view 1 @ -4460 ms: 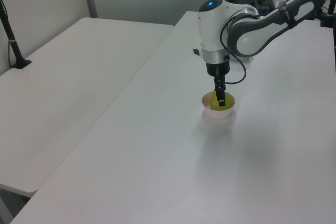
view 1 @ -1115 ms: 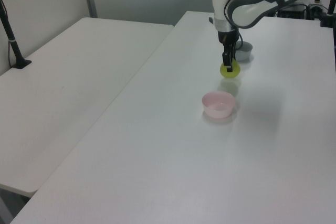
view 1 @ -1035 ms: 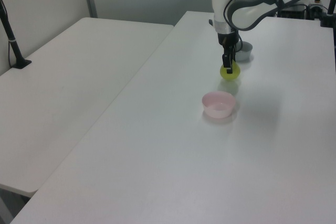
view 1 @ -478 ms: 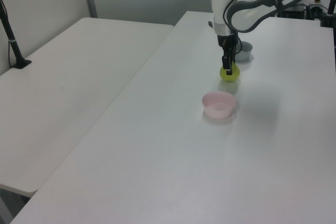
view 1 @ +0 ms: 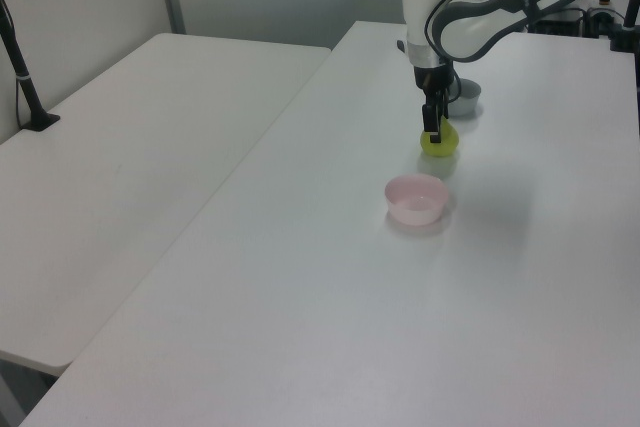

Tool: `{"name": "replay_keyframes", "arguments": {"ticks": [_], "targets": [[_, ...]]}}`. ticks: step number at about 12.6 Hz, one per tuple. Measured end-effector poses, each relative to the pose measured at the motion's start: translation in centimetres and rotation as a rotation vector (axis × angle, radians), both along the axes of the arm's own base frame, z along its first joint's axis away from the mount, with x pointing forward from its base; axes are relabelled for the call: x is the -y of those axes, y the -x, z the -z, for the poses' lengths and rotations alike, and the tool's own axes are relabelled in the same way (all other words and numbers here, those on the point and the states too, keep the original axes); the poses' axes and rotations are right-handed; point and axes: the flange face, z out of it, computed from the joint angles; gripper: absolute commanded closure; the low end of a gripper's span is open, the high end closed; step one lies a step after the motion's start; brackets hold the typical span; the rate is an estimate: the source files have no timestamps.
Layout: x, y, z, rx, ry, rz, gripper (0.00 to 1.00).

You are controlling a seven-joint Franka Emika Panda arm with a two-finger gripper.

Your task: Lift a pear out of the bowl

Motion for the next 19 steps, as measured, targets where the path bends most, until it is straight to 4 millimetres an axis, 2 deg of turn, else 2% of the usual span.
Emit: {"name": "replay_keyframes", "arguments": {"ticks": [1, 3, 8, 12, 15, 19], "targets": [[0.0, -0.1, -0.6, 0.011, 0.0, 0.0, 0.0], [0.0, 0.2, -3.3, 0.032, 0.002, 0.002, 0.0], [-1.0, 1.9, -13.9, 0.042, 0.006, 0.025, 0.0], [-3.4, 3.5, -19.8, 0.074, -0.014, 0.02, 0.0], [-3.6, 5.6, -23.4, 0.093, -0.06, 0.035, 0.0], [-3.7, 6.8, -25.5, 0.112, -0.064, 0.046, 0.0]]}}
